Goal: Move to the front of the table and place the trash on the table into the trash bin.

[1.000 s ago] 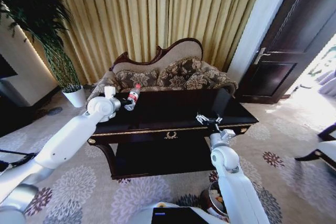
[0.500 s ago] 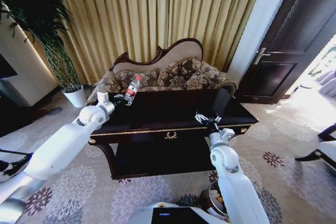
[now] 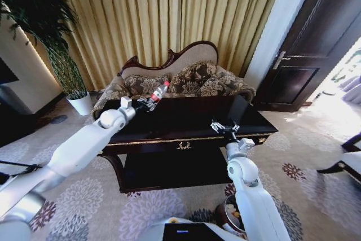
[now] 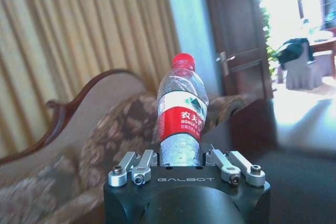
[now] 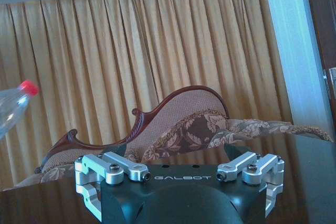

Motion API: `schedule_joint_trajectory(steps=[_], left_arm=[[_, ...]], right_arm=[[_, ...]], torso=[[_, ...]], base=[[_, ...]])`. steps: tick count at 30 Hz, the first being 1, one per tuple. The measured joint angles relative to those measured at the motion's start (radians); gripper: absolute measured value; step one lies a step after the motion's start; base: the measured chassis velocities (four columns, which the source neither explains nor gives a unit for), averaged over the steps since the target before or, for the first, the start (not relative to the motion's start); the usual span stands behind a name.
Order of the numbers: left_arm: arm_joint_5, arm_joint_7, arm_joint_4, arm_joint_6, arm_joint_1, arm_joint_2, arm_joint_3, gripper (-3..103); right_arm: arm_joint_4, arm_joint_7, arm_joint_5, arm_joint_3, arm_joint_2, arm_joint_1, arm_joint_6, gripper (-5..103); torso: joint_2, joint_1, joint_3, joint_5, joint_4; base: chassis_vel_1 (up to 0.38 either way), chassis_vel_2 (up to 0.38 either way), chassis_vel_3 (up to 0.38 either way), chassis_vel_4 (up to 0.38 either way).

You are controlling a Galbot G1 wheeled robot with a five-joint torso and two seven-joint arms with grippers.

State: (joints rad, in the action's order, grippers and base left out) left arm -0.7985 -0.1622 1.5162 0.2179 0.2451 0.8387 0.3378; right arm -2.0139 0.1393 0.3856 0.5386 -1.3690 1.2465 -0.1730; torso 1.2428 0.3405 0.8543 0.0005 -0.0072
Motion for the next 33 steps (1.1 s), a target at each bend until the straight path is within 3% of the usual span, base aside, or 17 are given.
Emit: schedule_joint_trajectory(steps=[8, 19, 25, 33], left_arm=[[-0.012, -0.015, -0.009, -0.017, -0.045, 0.062, 0.052, 35], [-0.019, 0.034, 0.049, 0.004, 0.01, 0.092, 0.043, 35], [-0.019, 0.03, 0.054, 0.005, 0.021, 0.092, 0.041, 35], [0.01, -0.005, 0.07, -0.013, 0.033, 0.068, 0.041, 35]], right_arm=[[-0.007, -0.004, 0.046, -0.025, 0.033, -0.022, -0.043, 100], [0.147, -0.034, 0.274, -0.135, 0.184, -0.306, -0.09, 100], [0.177, -0.051, 0.362, -0.166, 0.199, -0.359, -0.123, 100], [0.162, -0.053, 0.529, -0.176, 0.187, -0.386, -0.244, 100]], torso=[[0.0, 0.0, 0.0, 0.0, 0.0001], [0.0, 0.0, 0.0, -0.0002, 0.0004], [0.0, 0.0, 0.0, -0.0003, 0.0001], [0.0, 0.0, 0.0, -0.0004, 0.0003]], base=[[0.0, 0.0, 0.0, 0.0], [0.0, 0.0, 0.0, 0.0], [0.0, 0.0, 0.0, 0.0], [0.0, 0.0, 0.0, 0.0]])
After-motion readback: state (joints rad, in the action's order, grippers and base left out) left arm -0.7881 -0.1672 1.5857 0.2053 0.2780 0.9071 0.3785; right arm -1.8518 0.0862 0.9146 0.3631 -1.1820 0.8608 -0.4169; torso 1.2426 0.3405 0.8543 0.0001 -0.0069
